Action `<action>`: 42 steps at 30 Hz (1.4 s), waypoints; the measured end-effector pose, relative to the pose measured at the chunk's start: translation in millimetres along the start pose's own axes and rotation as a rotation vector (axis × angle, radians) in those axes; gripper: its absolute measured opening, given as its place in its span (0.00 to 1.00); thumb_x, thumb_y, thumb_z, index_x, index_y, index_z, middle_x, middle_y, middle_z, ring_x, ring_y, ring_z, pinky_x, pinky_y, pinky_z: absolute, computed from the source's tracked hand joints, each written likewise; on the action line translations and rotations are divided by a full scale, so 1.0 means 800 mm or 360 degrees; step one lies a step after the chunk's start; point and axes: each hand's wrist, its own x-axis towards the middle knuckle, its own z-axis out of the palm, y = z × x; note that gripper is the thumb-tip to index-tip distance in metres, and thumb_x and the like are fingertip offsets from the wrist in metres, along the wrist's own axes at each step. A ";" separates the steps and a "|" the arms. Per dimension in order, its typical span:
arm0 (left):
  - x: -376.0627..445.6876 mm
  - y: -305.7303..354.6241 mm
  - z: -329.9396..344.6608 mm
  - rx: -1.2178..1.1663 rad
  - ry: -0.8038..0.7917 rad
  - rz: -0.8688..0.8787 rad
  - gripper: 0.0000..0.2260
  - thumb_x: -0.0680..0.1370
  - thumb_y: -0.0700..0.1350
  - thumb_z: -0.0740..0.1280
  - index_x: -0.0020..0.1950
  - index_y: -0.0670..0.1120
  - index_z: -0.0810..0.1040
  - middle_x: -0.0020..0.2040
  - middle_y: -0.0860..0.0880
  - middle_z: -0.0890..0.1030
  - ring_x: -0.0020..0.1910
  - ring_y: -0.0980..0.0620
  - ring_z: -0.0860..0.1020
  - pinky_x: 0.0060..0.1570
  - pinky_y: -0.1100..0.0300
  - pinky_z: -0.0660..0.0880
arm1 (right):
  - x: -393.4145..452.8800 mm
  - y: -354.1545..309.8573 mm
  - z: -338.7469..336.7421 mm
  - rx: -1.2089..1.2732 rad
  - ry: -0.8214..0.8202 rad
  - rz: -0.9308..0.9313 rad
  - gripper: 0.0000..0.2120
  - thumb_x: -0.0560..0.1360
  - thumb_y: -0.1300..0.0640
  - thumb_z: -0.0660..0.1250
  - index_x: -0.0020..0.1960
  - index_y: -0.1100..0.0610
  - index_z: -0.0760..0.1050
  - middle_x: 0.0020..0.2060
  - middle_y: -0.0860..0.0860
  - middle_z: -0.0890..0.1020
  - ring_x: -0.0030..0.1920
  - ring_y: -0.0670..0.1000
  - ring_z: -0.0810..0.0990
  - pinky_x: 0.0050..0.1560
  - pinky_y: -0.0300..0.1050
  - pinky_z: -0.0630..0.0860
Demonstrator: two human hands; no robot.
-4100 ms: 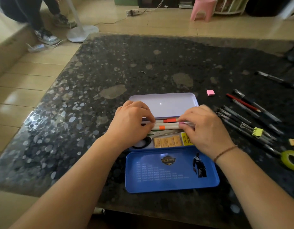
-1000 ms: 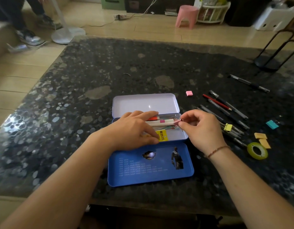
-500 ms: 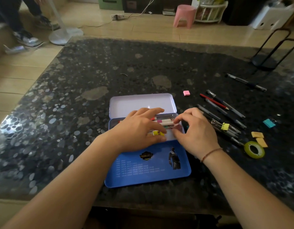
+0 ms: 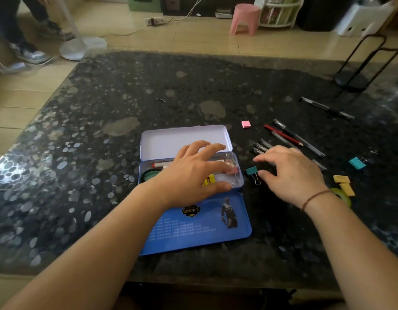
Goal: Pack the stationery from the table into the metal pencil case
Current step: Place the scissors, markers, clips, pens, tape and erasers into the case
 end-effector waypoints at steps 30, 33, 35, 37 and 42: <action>0.018 -0.001 0.014 0.0121 0.0337 -0.0007 0.14 0.74 0.53 0.65 0.58 0.56 0.80 0.68 0.49 0.71 0.67 0.42 0.65 0.65 0.43 0.63 | -0.013 -0.021 0.020 0.0771 0.0273 -0.0577 0.09 0.70 0.63 0.72 0.48 0.53 0.81 0.43 0.45 0.79 0.44 0.40 0.77 0.47 0.31 0.73; 0.020 0.004 0.018 0.0167 0.0333 0.0001 0.13 0.73 0.52 0.67 0.57 0.56 0.81 0.67 0.50 0.72 0.67 0.43 0.65 0.65 0.43 0.62 | -0.012 -0.022 0.026 0.0543 0.0229 -0.0531 0.08 0.72 0.54 0.70 0.51 0.52 0.81 0.45 0.45 0.78 0.48 0.45 0.75 0.48 0.42 0.75; 0.020 0.007 0.018 0.0175 0.0358 -0.0037 0.12 0.71 0.51 0.70 0.54 0.56 0.81 0.66 0.51 0.73 0.67 0.43 0.65 0.65 0.43 0.62 | -0.012 -0.024 0.028 0.0500 0.0201 -0.0485 0.09 0.73 0.52 0.70 0.52 0.51 0.81 0.46 0.45 0.76 0.48 0.47 0.74 0.46 0.46 0.76; 0.021 0.007 0.017 0.0152 0.0397 -0.0086 0.11 0.70 0.51 0.72 0.51 0.55 0.82 0.64 0.51 0.73 0.66 0.44 0.66 0.64 0.44 0.64 | -0.013 -0.027 0.028 0.0477 0.0192 -0.0487 0.10 0.73 0.50 0.69 0.53 0.50 0.80 0.46 0.45 0.75 0.48 0.47 0.73 0.45 0.46 0.76; 0.021 0.010 0.017 0.0097 0.0409 -0.0142 0.09 0.70 0.52 0.72 0.50 0.55 0.82 0.64 0.52 0.74 0.66 0.45 0.66 0.64 0.45 0.64 | -0.012 -0.028 0.028 0.0488 0.0206 -0.0422 0.09 0.73 0.52 0.67 0.54 0.48 0.79 0.46 0.44 0.74 0.49 0.45 0.73 0.44 0.43 0.76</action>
